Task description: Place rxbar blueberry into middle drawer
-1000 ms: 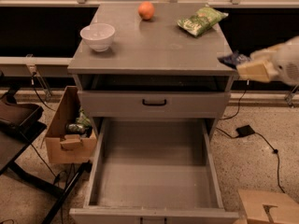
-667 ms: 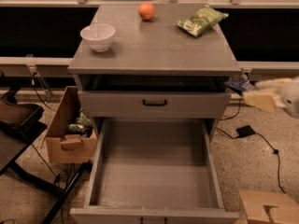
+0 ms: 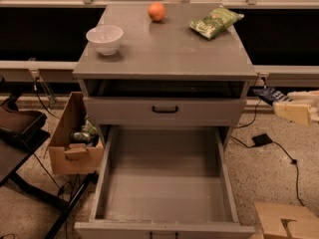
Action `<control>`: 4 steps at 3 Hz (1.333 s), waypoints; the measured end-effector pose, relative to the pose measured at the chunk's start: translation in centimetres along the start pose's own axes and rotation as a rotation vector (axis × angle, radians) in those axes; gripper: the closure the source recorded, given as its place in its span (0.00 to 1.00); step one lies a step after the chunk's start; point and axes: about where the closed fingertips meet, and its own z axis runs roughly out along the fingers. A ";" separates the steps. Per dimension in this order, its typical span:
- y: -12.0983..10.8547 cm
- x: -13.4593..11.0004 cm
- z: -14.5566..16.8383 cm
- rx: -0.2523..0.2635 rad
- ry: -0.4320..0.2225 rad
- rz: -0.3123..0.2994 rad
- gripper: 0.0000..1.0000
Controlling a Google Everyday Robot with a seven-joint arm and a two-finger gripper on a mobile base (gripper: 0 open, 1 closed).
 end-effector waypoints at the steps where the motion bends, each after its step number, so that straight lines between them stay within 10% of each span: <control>1: 2.0 0.6 2.2 -0.025 0.044 -0.055 1.00; 2: 5.8 4.8 5.9 -0.122 0.075 -0.051 1.00; 4: 17.0 14.9 18.8 -0.365 0.095 0.150 1.00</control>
Offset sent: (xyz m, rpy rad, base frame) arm -0.0277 0.1077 -0.1606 0.0491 0.1680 0.2407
